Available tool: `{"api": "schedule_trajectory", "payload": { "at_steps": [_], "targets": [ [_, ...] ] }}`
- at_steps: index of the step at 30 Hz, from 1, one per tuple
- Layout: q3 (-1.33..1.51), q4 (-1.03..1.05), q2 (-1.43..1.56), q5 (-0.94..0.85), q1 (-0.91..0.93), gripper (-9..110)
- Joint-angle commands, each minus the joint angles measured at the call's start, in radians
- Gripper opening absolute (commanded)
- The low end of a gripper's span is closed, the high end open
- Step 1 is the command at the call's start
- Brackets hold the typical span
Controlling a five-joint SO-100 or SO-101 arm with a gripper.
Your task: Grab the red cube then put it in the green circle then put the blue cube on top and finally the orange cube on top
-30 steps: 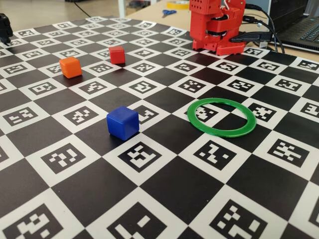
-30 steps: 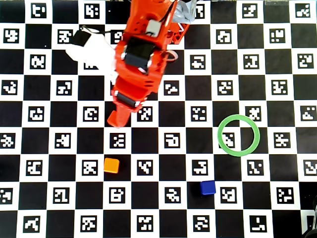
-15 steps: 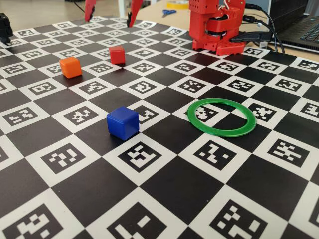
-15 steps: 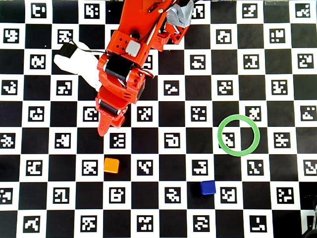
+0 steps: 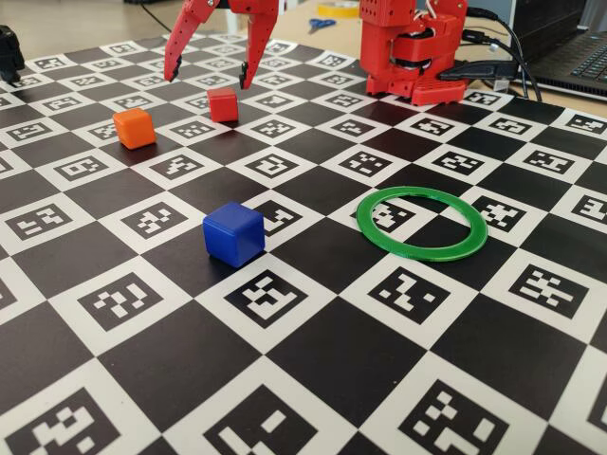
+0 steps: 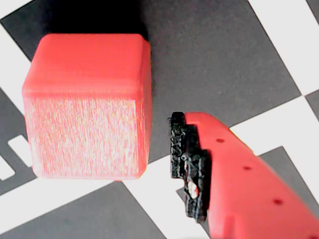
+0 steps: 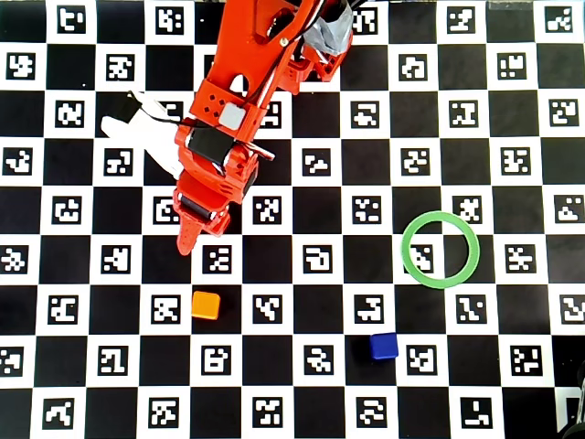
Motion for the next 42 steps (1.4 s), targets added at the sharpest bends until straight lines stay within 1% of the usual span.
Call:
{"api": "schedule_trajectory", "payload": {
  "at_steps": [1,15,20,27,34,39,42],
  "targets": [
    [-0.011,-0.015,0.0,0.011,-0.014,45],
    [-0.012,-0.048,-0.049,0.028,-0.034,42],
    [-0.012,-0.06,-0.067,0.028,-0.034,40],
    [-0.017,-0.066,-0.081,0.02,-0.034,33],
    [-0.037,-0.058,-0.097,0.026,-0.038,19],
    [-0.044,-0.057,-0.097,0.058,-0.031,13],
    [-0.055,-0.052,-0.095,0.058,-0.034,12]
  ]
}}
